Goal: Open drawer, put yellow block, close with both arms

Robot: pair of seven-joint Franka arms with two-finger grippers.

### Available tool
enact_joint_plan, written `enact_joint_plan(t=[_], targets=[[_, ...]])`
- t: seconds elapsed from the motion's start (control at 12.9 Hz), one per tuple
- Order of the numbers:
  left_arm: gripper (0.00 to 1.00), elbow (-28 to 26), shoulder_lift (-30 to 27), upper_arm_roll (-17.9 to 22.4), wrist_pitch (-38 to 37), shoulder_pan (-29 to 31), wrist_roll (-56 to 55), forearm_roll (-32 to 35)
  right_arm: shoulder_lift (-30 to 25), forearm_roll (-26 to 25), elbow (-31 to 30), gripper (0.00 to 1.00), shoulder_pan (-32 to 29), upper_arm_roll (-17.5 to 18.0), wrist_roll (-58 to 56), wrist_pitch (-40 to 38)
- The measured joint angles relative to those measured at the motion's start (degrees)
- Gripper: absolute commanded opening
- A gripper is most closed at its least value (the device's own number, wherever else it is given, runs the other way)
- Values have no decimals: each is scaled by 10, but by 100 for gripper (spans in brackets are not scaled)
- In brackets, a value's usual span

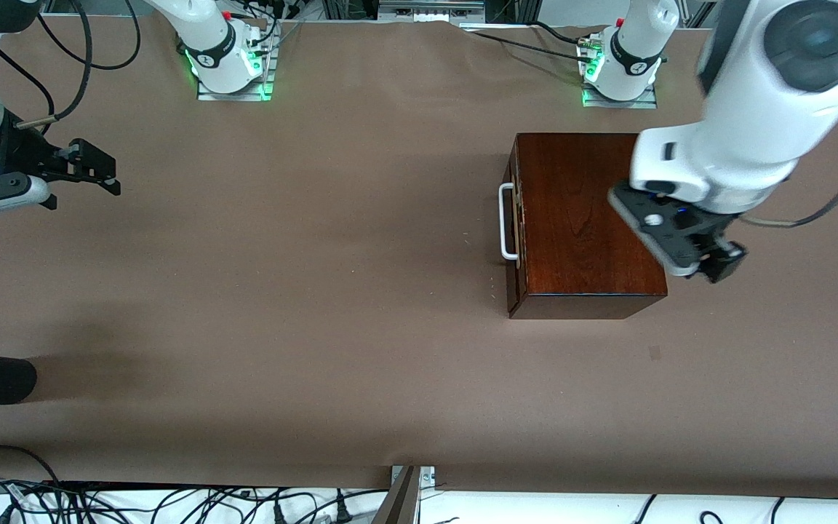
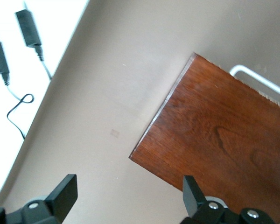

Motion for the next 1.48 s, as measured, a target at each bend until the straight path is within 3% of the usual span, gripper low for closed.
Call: enact_joint_plan(t=[0.23,0.47,0.86,1.48], targets=[[100,-99,-72,31,55,36,-196,-92,0,0,0,100,0,0,0,0],[100,-183,-132,32,79,71,-351,-101,0,0,0,100,0,0,0,0],[100,-273,-196,32,40,118,-379,-101,0,0,0,100,0,0,0,0],[100,-285,-197,30,30,125,-380,-101,0,0,0,100,0,0,0,0]])
